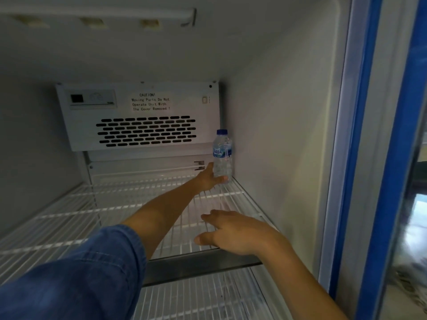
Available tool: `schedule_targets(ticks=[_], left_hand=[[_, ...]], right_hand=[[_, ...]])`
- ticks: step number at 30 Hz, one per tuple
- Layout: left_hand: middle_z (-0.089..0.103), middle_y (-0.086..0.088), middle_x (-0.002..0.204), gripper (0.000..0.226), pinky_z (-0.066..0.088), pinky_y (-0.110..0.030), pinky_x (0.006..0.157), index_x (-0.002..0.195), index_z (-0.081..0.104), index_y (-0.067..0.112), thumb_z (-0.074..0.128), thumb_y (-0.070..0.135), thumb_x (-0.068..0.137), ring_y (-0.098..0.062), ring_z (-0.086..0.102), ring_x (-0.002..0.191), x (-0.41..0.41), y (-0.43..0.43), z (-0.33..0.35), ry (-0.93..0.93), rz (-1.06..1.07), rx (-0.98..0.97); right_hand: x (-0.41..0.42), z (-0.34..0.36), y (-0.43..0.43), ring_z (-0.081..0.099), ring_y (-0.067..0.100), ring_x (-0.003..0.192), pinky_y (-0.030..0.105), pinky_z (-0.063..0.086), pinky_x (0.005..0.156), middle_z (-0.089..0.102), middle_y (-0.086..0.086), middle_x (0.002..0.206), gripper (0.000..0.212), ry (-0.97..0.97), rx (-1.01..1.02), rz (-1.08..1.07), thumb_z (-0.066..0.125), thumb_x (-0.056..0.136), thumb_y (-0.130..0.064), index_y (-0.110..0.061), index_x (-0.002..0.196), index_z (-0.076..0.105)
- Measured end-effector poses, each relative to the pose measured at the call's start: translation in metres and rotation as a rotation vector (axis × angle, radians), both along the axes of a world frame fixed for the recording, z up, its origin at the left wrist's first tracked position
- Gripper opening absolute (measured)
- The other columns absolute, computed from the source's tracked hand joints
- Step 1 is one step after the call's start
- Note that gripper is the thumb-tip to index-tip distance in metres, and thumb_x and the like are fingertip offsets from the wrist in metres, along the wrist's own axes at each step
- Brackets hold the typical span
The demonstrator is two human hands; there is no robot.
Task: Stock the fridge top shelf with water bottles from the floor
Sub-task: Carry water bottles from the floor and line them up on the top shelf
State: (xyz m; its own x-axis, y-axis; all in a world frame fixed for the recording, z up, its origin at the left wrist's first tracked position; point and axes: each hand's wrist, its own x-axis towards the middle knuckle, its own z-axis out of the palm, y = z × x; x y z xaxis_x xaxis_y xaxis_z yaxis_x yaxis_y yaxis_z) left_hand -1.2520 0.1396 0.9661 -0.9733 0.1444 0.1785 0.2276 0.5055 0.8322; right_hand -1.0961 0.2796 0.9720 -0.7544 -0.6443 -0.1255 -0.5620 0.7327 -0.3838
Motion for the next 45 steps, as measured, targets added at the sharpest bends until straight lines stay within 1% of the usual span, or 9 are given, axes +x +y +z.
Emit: schedule_targets(ticks=[5, 15, 21, 25, 29, 33, 36, 40, 45], left_hand=[[0.054, -0.015, 0.133, 0.065, 0.046, -0.025, 0.09, 0.133, 0.036, 0.004, 0.074, 0.017, 0.081, -0.026, 0.056, 0.118, -0.007, -0.001, -0.008, 0.032, 0.222, -0.007], [0.056, -0.014, 0.128, 0.072, 0.048, -0.03, 0.085, 0.128, 0.04, 0.002, 0.079, 0.031, 0.074, -0.028, 0.056, 0.114, -0.01, 0.011, -0.008, 0.07, 0.394, -0.132], [0.019, -0.01, 0.157, 0.114, 0.028, -0.032, 0.113, 0.15, -0.008, 0.003, 0.072, 0.042, 0.079, -0.026, 0.027, 0.142, 0.013, 0.01, 0.008, -0.158, 0.293, -0.179], [0.04, -0.006, 0.146, 0.078, 0.033, -0.021, 0.1, 0.145, 0.034, 0.007, 0.069, 0.04, 0.083, -0.022, 0.043, 0.13, 0.076, -0.012, 0.032, -0.099, 0.315, -0.348], [0.065, -0.008, 0.106, 0.024, 0.046, -0.026, 0.085, 0.106, 0.065, 0.009, 0.065, 0.025, 0.088, -0.016, 0.058, 0.095, 0.172, -0.036, 0.046, 0.203, 0.407, -0.244], [0.067, -0.011, 0.11, 0.024, 0.05, -0.033, 0.09, 0.113, 0.061, 0.007, 0.058, 0.015, 0.09, -0.026, 0.063, 0.103, 0.272, -0.075, 0.034, 0.499, 0.448, -0.578], [0.063, -0.012, 0.117, 0.028, 0.051, -0.044, 0.084, 0.116, 0.058, 0.007, 0.053, 0.017, 0.09, -0.033, 0.062, 0.103, 0.357, -0.1, 0.004, 0.606, 0.475, -0.69], [0.064, -0.008, 0.112, 0.03, 0.052, -0.042, 0.079, 0.114, 0.057, 0.01, 0.048, 0.023, 0.088, -0.029, 0.062, 0.101, 0.473, -0.131, -0.08, 0.513, 0.597, -0.625], [0.064, -0.008, 0.109, 0.029, 0.051, -0.04, 0.084, 0.114, 0.056, 0.011, 0.055, 0.021, 0.086, -0.028, 0.062, 0.101, 0.613, -0.157, -0.237, 0.091, 0.733, -0.482]], right_hand=[[-0.003, -0.001, 0.001, 0.016, 0.019, 0.147, 0.037, 0.016, 0.117, 0.009, -0.002, 0.162, 0.071, -0.001, -0.005, 0.018, 0.043, 0.094, -0.056, -0.027, 0.153, 0.015], [-0.005, -0.002, 0.001, 0.019, 0.02, 0.146, 0.037, 0.019, 0.116, 0.012, -0.002, 0.161, 0.07, 0.004, -0.013, 0.018, 0.043, 0.094, -0.056, -0.027, 0.153, 0.017], [-0.007, -0.003, 0.006, 0.036, 0.02, 0.138, 0.034, 0.031, 0.108, 0.032, -0.001, 0.155, 0.065, -0.001, -0.115, -0.018, 0.047, 0.092, -0.055, -0.024, 0.148, 0.034], [0.0, 0.001, 0.008, 0.058, 0.022, 0.112, 0.033, 0.045, 0.096, 0.062, 0.006, 0.128, 0.048, 0.065, -0.18, -0.072, 0.053, 0.092, -0.048, -0.012, 0.123, 0.062], [0.017, 0.001, 0.003, 0.065, 0.028, 0.087, 0.037, 0.052, 0.081, 0.07, 0.011, 0.092, 0.044, 0.286, -0.274, -0.161, 0.05, 0.094, -0.045, -0.007, 0.085, 0.068], [0.074, -0.01, -0.034, 0.063, 0.029, 0.106, 0.039, 0.052, 0.088, 0.068, 0.011, 0.118, 0.043, 0.525, -0.57, -0.183, 0.05, 0.095, -0.046, -0.015, 0.122, 0.064], [0.142, -0.039, -0.073, 0.066, 0.023, 0.105, 0.037, 0.053, 0.088, 0.069, 0.005, 0.117, 0.041, 0.561, -0.85, -0.034, 0.055, 0.092, -0.041, -0.015, 0.123, 0.064], [0.238, -0.123, -0.116, 0.064, 0.019, 0.108, 0.031, 0.051, 0.089, 0.068, 0.003, 0.119, 0.039, 0.415, -0.973, 0.044, 0.06, 0.09, -0.036, -0.012, 0.121, 0.063], [0.346, -0.285, -0.147, 0.056, 0.016, 0.121, 0.032, 0.046, 0.098, 0.057, -0.002, 0.135, 0.054, -0.047, -0.574, 0.083, 0.06, 0.09, -0.045, -0.019, 0.136, 0.05]])
